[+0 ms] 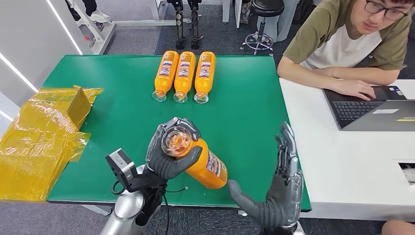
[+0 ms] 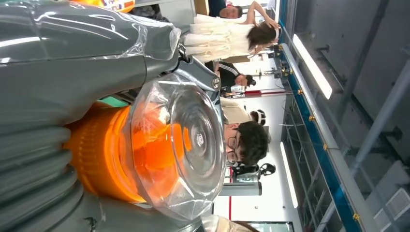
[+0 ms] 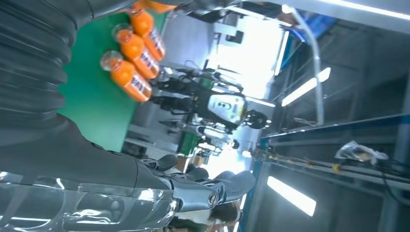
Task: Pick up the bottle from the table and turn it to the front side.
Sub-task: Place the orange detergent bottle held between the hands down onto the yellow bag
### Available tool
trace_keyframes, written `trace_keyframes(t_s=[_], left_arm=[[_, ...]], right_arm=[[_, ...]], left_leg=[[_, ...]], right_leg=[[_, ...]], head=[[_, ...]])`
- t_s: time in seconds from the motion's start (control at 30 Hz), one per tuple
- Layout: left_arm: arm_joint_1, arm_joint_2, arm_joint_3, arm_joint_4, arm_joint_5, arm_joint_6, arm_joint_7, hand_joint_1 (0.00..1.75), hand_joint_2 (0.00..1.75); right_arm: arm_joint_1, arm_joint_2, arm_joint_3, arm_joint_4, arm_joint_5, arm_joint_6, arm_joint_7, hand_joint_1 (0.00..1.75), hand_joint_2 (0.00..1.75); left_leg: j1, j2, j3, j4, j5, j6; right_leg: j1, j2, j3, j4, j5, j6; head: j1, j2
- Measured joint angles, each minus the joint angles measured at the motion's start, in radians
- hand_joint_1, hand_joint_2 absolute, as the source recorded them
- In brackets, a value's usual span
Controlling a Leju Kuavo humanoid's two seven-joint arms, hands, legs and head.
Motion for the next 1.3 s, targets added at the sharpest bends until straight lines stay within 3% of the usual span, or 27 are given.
trace_keyframes(t_s=[0.23, 0.6, 0.8, 0.93, 1.07, 1.3], left_arm=[[-0.003, 0.0, 0.008, 0.011, -0.027, 0.037, 0.0, 1.75, 1.75], [-0.015, 0.012, 0.032, 0.011, -0.113, 0.108, 0.0, 1.75, 1.75], [-0.023, 0.048, 0.052, 0.011, -0.257, 0.204, 0.008, 1.75, 1.75], [-0.042, 0.13, 0.07, 0.011, -0.48, 0.319, 0.07, 1.75, 1.75], [-0.075, 0.276, 0.091, 0.026, -0.703, 0.417, 0.156, 1.75, 1.75], [-0.122, 0.5, 0.128, 0.053, -0.81, 0.446, 0.22, 1.75, 1.75]], right_arm=[[0.007, 0.019, 0.03, -0.055, -0.08, -0.055, -0.068, 0.0, 1.75], [0.007, 0.019, 0.045, -0.087, -0.118, -0.098, -0.104, 0.0, 1.75], [0.009, 0.017, 0.05, -0.088, -0.145, -0.119, -0.118, 0.0, 1.75], [0.015, 0.015, 0.051, -0.095, -0.171, -0.125, -0.142, 0.0, 1.75], [0.041, 0.006, 0.05, -0.117, -0.191, -0.125, -0.168, 0.0, 1.75], [0.075, -0.008, 0.047, -0.139, -0.216, -0.126, -0.195, 0.0, 1.75]], left_leg=[[0.0, 0.0, 0.0, 0.0, 0.0, 0.0], [0.0, 0.0, 0.0, 0.0, 0.0, 0.0], [0.0, 0.0, 0.0, 0.0, 0.0, 0.0], [0.0, 0.001, 0.001, 0.0, 0.0, -0.001], [0.001, 0.002, 0.001, -0.001, 0.001, -0.002], [0.001, 0.005, 0.001, -0.001, 0.001, -0.002]], right_leg=[[0.0, 0.0, 0.0, 0.0, 0.0, 0.0], [0.0, 0.0, 0.0, 0.0, 0.0, 0.0], [0.0, 0.0, 0.0, 0.0, 0.0, 0.0], [0.0, 0.001, 0.0, 0.001, 0.0, 0.0], [0.001, 0.002, -0.001, 0.001, 0.0, -0.001], [0.001, 0.005, -0.002, 0.003, 0.0, -0.003]], head=[[0.0, 0.0], [0.0, 0.0], [0.0, 0.0], [0.0, 0.0], [0.0, 0.0], [0.0, 0.0]])
